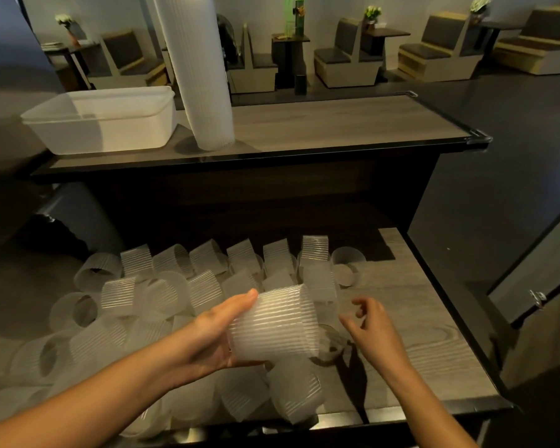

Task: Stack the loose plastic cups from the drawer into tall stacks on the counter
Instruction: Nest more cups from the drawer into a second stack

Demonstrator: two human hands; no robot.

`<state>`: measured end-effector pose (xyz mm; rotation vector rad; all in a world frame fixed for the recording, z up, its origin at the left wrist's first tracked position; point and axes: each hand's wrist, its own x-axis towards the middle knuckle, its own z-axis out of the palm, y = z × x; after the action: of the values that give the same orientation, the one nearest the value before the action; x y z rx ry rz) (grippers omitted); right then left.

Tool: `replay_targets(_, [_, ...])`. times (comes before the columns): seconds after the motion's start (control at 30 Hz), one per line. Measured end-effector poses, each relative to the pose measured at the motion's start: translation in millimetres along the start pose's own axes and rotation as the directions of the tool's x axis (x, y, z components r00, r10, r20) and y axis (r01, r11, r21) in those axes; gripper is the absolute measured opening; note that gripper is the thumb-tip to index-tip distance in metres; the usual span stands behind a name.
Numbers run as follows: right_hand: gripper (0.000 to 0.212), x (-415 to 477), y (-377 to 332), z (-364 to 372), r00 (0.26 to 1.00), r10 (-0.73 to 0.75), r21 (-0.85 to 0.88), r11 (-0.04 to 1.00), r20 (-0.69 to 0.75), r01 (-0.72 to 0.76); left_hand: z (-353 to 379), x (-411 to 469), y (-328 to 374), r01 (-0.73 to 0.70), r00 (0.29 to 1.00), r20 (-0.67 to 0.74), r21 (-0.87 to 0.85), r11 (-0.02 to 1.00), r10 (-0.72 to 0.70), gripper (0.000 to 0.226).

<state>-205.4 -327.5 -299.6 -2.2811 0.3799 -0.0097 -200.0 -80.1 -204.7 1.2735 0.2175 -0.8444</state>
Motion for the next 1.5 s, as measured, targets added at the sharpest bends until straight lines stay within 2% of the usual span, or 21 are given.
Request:
replay_targets(0.1, [0.045,9,21,20,0.987,0.114,-0.057,0.992,0.117,-0.108,0,0,-1,0.007,1.000,-0.011,0.008,1.000,-0.007,0.050])
replay_targets(0.23, [0.011,12,33,34,0.986,0.114,-0.069,0.992,0.122,-0.106,3,-2,1,0.013,1.000,0.003,0.000,1.000,-0.013,0.062])
replay_targets(0.3, [0.003,13,35,31,0.990,0.111,0.011,0.994,0.086,-0.112,2,-2,2,0.014,1.000,0.021,0.002,1.000,-0.014,0.070])
replay_targets(0.37, [0.004,12,31,22,0.992,0.115,0.197,0.973,0.051,-0.123,0,-2,1,0.010,1.000,0.026,0.008,1.000,-0.011,0.070])
replay_targets(0.43, [0.007,10,20,6,0.992,0.126,0.455,0.882,0.030,-0.126,0,-2,1,0.010,1.000,0.025,0.002,1.000,-0.010,0.072])
replay_targets(0.5, [0.009,5,2,-16,0.992,0.121,0.678,0.727,0.031,-0.110,1,-1,1,0.012,1.000,0.027,-0.011,1.000,-0.012,0.074])
replay_targets(0.57, [0.012,-3,-18,-34,0.997,0.039,0.798,0.597,0.074,-0.082,3,-1,1,0.014,0.999,0.029,-0.006,1.000,-0.014,0.075])
replay_targets(0.63, [0.016,-16,-34,-44,0.988,-0.052,0.838,0.537,0.148,-0.098,5,0,2,0.015,0.999,0.032,-0.001,1.000,-0.015,0.074])
replay_targets(0.67, [0.017,-23,-41,-45,0.979,-0.083,0.834,0.540,0.185,-0.112,5,1,2,0.013,0.999,0.034,-0.005,1.000,-0.013,0.070])
replay_targets(0.73, [0.016,-33,-51,-42,0.967,-0.120,0.785,0.610,0.227,-0.109,5,1,3,0.005,0.999,0.037,-0.009,1.000,-0.005,0.063])
replay_targets(0.83, [0.018,-41,-59,-32,0.969,-0.136,0.677,0.735,0.207,-0.042,5,1,3,0.004,0.999,0.039,-0.005,1.000,-0.004,0.068])
replay_targets(0.93, [0.024,-39,-61,-28,0.967,-0.230,0.405,0.899,0.108,0.168,4,1,2,-0.014,0.999,0.036,0.022,1.000,0.013,0.065])
replay_targets(1.07, [0.022,-40,-66,-19,0.945,-0.326,0.232,0.922,0.027,0.311,5,2,1,0.006,0.998,0.056,-0.018,1.000,-0.005,0.072])
replay_targets(1.17, [0.027,-43,-67,-10,0.929,-0.369,0.236,0.906,0.037,0.351,3,2,1,0.009,0.998,0.060,-0.030,1.000,-0.007,0.075])
replay_targets(1.23, [0.026,-38,-65,-9,0.934,-0.357,0.332,0.885,0.031,0.327,0,2,1,0.015,0.998,0.053,-0.041,0.999,-0.013,0.075])
replay_targets(1.33, [0.023,-12,-51,-10,0.973,-0.227,0.459,0.860,-0.045,0.222,-3,-1,0,0.011,1.000,0.026,-0.048,0.999,-0.010,0.058])
replay_targets(1.4, [0.030,10,-38,-9,0.987,-0.138,0.384,0.910,-0.081,0.158,-3,-2,0,0.001,1.000,-0.013,-0.054,0.999,-0.001,0.053])
replay_targets(1.5, [0.044,35,-26,-2,0.997,-0.063,0.290,0.955,-0.037,0.071,-5,-5,0,-0.014,0.999,-0.030,-0.064,0.998,0.012,0.055])
